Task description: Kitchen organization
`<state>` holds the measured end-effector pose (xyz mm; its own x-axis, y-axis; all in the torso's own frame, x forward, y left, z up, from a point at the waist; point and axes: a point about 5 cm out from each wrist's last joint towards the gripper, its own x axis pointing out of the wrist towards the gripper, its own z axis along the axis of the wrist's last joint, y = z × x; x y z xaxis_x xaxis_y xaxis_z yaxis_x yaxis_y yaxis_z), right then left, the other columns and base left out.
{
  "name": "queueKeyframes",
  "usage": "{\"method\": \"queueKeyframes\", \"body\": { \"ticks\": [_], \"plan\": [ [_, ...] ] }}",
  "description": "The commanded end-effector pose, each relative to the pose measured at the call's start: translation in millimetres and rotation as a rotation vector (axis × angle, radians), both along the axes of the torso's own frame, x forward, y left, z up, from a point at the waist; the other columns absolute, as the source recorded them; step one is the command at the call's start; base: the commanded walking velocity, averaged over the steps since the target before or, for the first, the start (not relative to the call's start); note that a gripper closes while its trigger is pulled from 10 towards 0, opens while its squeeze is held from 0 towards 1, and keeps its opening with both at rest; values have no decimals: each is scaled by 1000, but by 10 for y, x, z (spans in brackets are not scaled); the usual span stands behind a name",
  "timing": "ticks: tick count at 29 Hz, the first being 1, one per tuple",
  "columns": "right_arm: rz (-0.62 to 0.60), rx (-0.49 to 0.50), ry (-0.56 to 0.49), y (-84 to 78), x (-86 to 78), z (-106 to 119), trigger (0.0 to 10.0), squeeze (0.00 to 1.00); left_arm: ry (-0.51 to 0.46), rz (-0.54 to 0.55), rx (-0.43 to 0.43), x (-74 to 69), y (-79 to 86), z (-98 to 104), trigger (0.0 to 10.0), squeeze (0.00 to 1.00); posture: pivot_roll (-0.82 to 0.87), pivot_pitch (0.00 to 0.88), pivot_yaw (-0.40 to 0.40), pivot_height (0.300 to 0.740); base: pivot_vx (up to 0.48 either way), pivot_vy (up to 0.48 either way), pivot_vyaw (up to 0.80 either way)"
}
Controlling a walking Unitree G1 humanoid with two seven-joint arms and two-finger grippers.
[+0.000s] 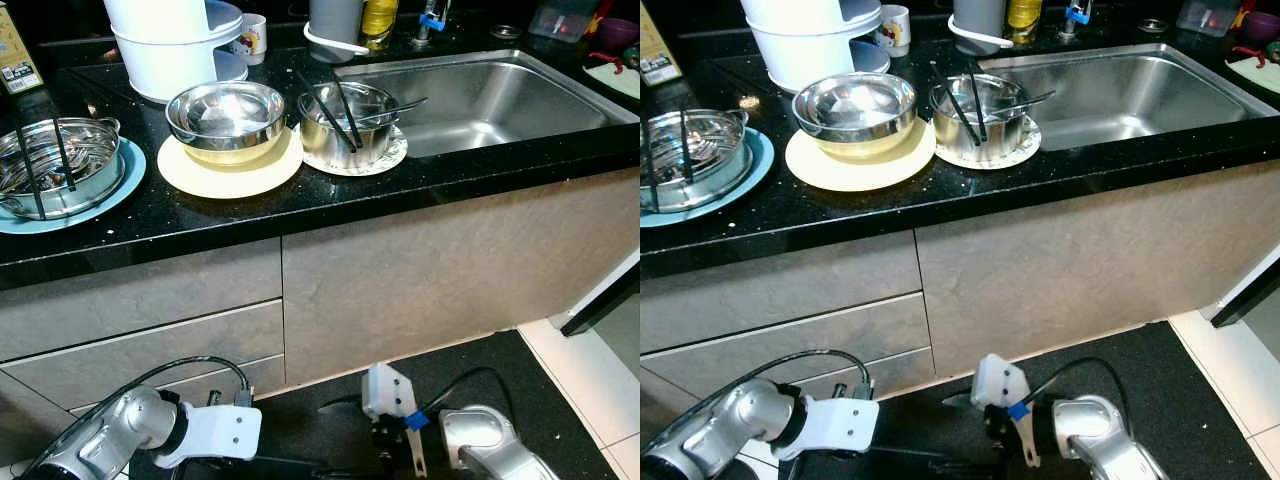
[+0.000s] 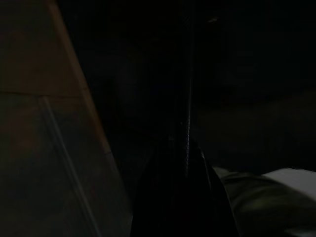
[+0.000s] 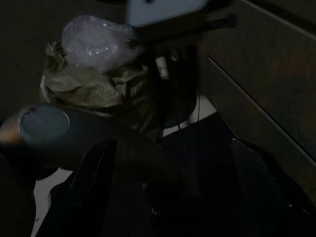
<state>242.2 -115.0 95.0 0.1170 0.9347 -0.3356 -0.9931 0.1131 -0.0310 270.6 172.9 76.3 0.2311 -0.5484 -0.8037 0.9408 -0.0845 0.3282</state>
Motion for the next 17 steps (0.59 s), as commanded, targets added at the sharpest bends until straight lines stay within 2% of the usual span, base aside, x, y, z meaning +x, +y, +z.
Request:
{"method": "queueKeyframes", "body": {
  "ticks": [1,3,7,13,17],
  "plan": [
    [25,-44,3,62,1,-60,10000,1000,14,2,41,-17,-8,-89,0,0,-89,236,3,740,0,0,0],
    [17,-104,-15,146,101,-163,10000,1000,-11,7,37,47,-84,-72,0,0,-91,240,1,740,0,0,0],
    [7,-172,-43,207,178,-275,10000,1000,-27,7,34,88,-151,-69,0,0,-88,244,-6,740,0,0,0],
    [13,-176,-42,307,198,-296,10000,1000,-39,12,37,104,-181,-91,0,0,-85,247,-11,740,0,0,0],
    [-7,-209,-95,355,248,-309,10000,1000,-44,11,35,104,-191,-100,0,0,-90,254,-14,740,0,0,0]
  ]
}}
